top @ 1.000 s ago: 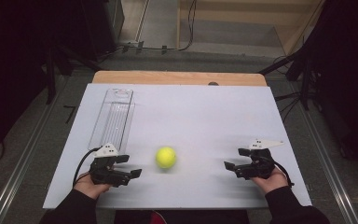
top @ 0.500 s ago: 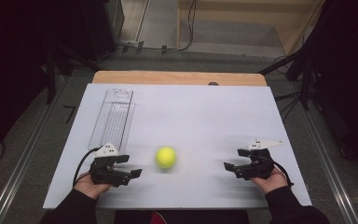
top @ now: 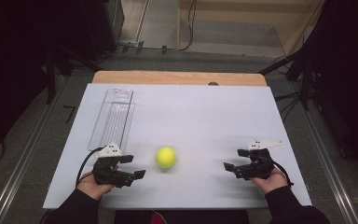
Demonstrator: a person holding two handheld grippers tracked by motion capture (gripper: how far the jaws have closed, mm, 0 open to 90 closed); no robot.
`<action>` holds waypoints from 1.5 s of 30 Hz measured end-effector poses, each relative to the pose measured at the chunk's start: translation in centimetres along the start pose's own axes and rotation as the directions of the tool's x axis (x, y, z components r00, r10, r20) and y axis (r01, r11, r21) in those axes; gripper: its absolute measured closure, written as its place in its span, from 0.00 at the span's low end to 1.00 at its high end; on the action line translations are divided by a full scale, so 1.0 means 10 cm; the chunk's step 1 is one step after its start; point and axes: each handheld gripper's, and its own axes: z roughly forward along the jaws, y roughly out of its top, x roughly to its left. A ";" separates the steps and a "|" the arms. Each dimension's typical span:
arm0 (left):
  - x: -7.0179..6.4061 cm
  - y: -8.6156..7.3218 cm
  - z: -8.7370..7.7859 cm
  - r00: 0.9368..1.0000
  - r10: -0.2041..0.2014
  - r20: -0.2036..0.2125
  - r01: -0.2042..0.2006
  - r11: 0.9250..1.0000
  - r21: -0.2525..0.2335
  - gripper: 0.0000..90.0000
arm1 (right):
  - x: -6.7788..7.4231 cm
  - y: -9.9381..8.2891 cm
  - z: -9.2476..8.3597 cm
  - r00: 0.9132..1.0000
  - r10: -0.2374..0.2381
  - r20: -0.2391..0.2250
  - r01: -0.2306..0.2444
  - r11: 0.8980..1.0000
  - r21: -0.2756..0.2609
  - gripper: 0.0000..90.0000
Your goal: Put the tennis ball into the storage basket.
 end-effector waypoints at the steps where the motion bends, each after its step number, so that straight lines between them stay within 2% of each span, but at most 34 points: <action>1: -0.01 0.01 0.00 1.000 -0.001 -0.001 0.001 1.000 0.001 0.24 | 0.00 0.00 0.00 1.000 0.000 0.000 0.000 1.000 0.000 0.14; 5: -0.05 0.05 0.02 1.000 -0.018 0.001 0.018 1.000 -0.003 0.24 | 0.00 0.00 0.00 1.000 0.001 0.001 -0.001 1.000 0.003 0.14; 10: -0.08 0.10 0.05 1.000 -0.006 -0.001 0.006 1.000 -0.013 0.23 | 0.00 0.00 0.00 1.000 0.003 0.003 -0.003 1.000 0.004 0.14; 16: -0.10 0.20 0.09 1.000 0.022 -0.003 -0.022 1.000 0.003 0.23 | 0.00 -0.01 0.00 1.000 0.000 0.004 0.000 1.000 0.001 0.14; 23: -0.15 0.32 0.15 0.999 0.030 0.010 -0.030 1.000 0.008 0.23 | 0.00 -0.01 0.00 1.000 0.001 0.004 -0.001 1.000 0.001 0.14; 27: -0.18 0.40 0.17 0.999 0.035 0.028 -0.036 0.999 0.001 0.20 | 0.00 -0.01 0.00 1.000 0.002 0.004 -0.002 1.000 0.001 0.14; 28: -0.17 0.42 0.18 0.998 0.039 0.041 -0.040 0.999 0.009 0.15 | 0.00 -0.01 0.00 1.000 0.004 0.004 -0.004 1.000 0.004 0.14; 29: -0.17 0.43 0.19 0.998 0.032 0.053 -0.032 0.999 0.013 0.15 | 0.00 -0.01 0.00 1.000 0.004 0.004 -0.004 1.000 0.004 0.14; 30: -0.16 0.44 0.19 0.997 0.032 0.068 -0.033 0.999 0.003 0.11 | -0.01 -0.01 0.00 1.000 0.002 0.005 -0.002 1.000 0.006 0.14; 31: -0.16 0.45 0.20 0.996 0.032 0.080 -0.031 0.999 -0.015 0.11 | -0.01 -0.01 0.00 1.000 0.002 0.005 -0.002 1.000 0.006 0.14; 32: -0.16 0.46 0.20 0.994 0.029 0.104 -0.026 0.999 -0.030 0.00 | -0.01 -0.01 0.00 1.000 0.001 0.004 -0.001 1.000 0.005 0.14; 34: -0.16 0.50 0.21 0.993 0.008 0.120 -0.001 0.998 -0.058 0.00 | -0.01 -0.01 0.00 1.000 0.001 0.003 -0.001 1.000 0.005 0.14; 35: -0.16 0.50 0.21 0.993 0.008 0.120 -0.001 0.998 -0.058 0.00 | -0.01 -0.01 0.00 1.000 0.001 0.003 -0.001 1.000 0.005 0.14; 39: -0.15 0.56 0.24 0.997 0.025 0.078 -0.024 0.999 -0.023 0.00 | -0.01 -0.01 0.00 1.000 0.004 0.005 -0.004 1.000 0.004 0.14; 44: -0.13 0.64 0.28 0.998 -0.001 0.068 0.001 1.000 -0.004 0.00 | -0.01 -0.01 0.00 1.000 0.000 0.003 0.000 1.000 0.006 0.14; 45: -0.13 0.65 0.29 0.998 0.004 0.062 -0.004 1.000 0.001 0.00 | -0.01 -0.01 0.00 1.000 0.000 0.003 0.000 1.000 0.006 0.14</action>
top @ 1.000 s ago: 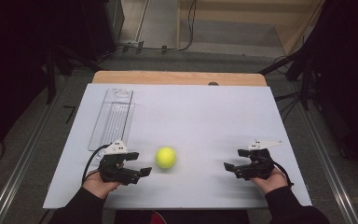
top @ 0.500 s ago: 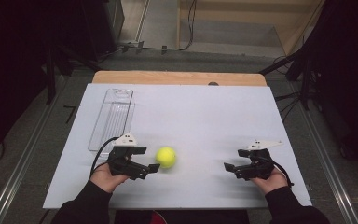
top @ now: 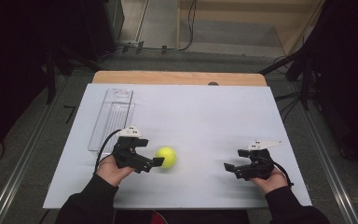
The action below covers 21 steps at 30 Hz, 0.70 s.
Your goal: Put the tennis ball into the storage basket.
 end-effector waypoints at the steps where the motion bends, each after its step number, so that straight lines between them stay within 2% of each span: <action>1: 0.00 0.01 0.01 1.000 0.003 -0.013 -0.003 1.000 0.008 0.00 | 0.00 0.00 0.00 1.000 0.000 0.000 0.000 1.000 0.000 0.14; 6: 0.00 0.06 0.06 1.000 -0.003 -0.009 0.003 1.000 0.010 0.00 | 0.00 0.00 0.00 1.000 0.002 0.001 -0.002 1.000 0.000 0.14; 8: 0.00 0.08 0.08 1.000 0.004 -0.009 -0.004 1.000 0.004 0.03 | 0.00 0.00 0.00 1.000 0.000 0.000 0.000 1.000 0.000 0.14; 11: -0.01 0.11 0.11 1.000 0.018 -0.013 -0.018 1.000 0.020 0.03 | 0.00 0.00 0.00 1.000 0.001 -0.001 -0.001 1.000 0.001 0.14; 16: 0.00 0.15 0.18 0.999 0.018 -0.034 -0.017 0.999 0.035 0.04 | -0.01 0.00 0.00 1.000 0.005 0.001 -0.005 1.000 -0.001 0.14; 21: 0.01 0.20 0.22 0.999 0.019 -0.027 -0.018 0.999 0.046 0.05 | 0.00 0.00 0.00 1.000 0.005 -0.008 -0.005 1.000 -0.002 0.14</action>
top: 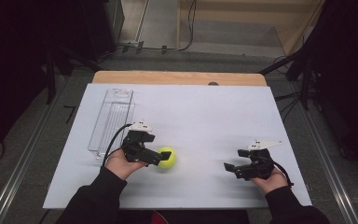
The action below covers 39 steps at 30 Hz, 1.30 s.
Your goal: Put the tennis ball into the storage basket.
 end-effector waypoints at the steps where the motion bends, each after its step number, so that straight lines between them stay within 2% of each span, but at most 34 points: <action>1: 0.00 0.02 0.01 1.000 0.001 0.000 -0.001 1.000 0.004 0.05 | 0.00 0.00 0.00 1.000 0.000 -0.002 0.000 1.000 0.002 0.14; 12: -0.02 0.09 0.16 1.000 0.026 -0.007 -0.026 0.999 0.023 0.07 | 0.00 0.00 0.00 1.000 0.000 0.006 0.000 1.000 0.003 0.14; 15: -0.02 0.07 0.18 0.999 0.035 -0.024 -0.034 0.999 0.034 0.07 | 0.00 0.00 -0.01 1.000 0.000 0.008 0.000 1.000 -0.001 0.14; 19: -0.02 0.04 0.22 0.999 0.029 -0.022 -0.028 0.999 0.042 0.07 | 0.00 0.00 -0.01 1.000 0.001 0.008 -0.001 1.000 -0.002 0.14; 23: -0.03 0.02 0.28 0.998 0.047 -0.033 -0.045 0.997 0.066 0.07 | 0.00 0.00 -0.01 1.000 0.000 0.011 0.000 1.000 -0.002 0.14; 27: -0.04 -0.01 0.32 0.999 0.048 -0.022 -0.047 0.996 0.074 0.07 | 0.00 0.00 -0.01 1.000 -0.003 0.012 0.003 1.000 -0.002 0.14; 39: -0.04 -0.08 0.40 0.998 0.054 -0.029 -0.050 0.993 0.108 0.08 | 0.00 0.00 -0.01 1.000 -0.005 0.011 0.005 1.000 -0.002 0.14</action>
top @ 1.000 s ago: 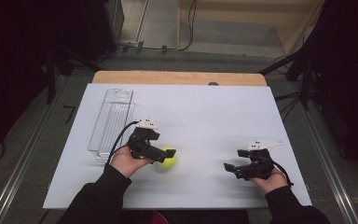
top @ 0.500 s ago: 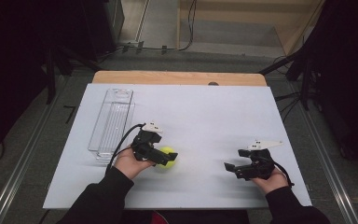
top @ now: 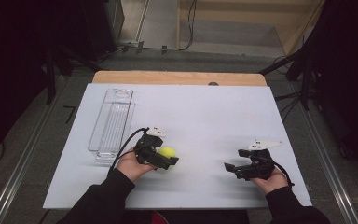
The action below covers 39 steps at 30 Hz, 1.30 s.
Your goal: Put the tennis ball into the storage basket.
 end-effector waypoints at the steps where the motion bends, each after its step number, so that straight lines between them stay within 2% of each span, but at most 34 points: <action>1: 0.00 0.00 0.00 1.000 0.002 0.001 -0.002 1.000 0.005 0.08 | 0.00 0.00 0.00 1.000 0.000 0.000 0.000 1.000 0.000 0.14; 4: 0.00 -0.01 0.02 1.000 0.008 -0.012 -0.008 1.000 0.013 0.08 | 0.00 0.00 0.00 1.000 0.000 0.000 0.000 1.000 0.001 0.14; 13: -0.02 -0.05 0.07 1.000 0.010 -0.003 -0.010 0.999 0.038 0.08 | 0.00 0.00 0.00 1.000 -0.002 0.000 0.002 1.000 0.001 0.14; 27: -0.02 -0.12 0.17 1.000 0.014 -0.011 -0.013 0.997 0.075 0.08 | 0.00 0.00 0.00 1.000 0.001 -0.002 -0.001 1.000 0.001 0.14; 30: -0.03 -0.13 0.17 1.000 0.019 -0.021 -0.017 0.997 0.073 0.12 | 0.00 0.00 0.00 1.000 -0.003 -0.001 0.003 1.000 0.002 0.14; 32: -0.03 -0.14 0.19 0.999 0.026 -0.020 -0.024 0.996 0.090 0.19 | 0.00 0.00 0.00 1.000 -0.001 0.000 0.001 1.000 0.002 0.14; 33: -0.03 -0.14 0.20 0.999 0.026 -0.030 -0.023 0.995 0.092 0.20 | 0.00 0.00 0.00 1.000 -0.001 0.000 0.001 1.000 0.001 0.14; 35: -0.04 -0.15 0.18 0.997 0.054 -0.055 -0.048 0.994 0.094 0.28 | 0.00 0.00 0.00 1.000 -0.001 0.000 0.001 1.000 0.000 0.14; 39: -0.03 -0.14 0.18 0.998 0.030 -0.054 -0.025 0.995 0.096 0.28 | 0.00 0.00 0.00 1.000 0.001 0.000 -0.001 1.000 0.002 0.14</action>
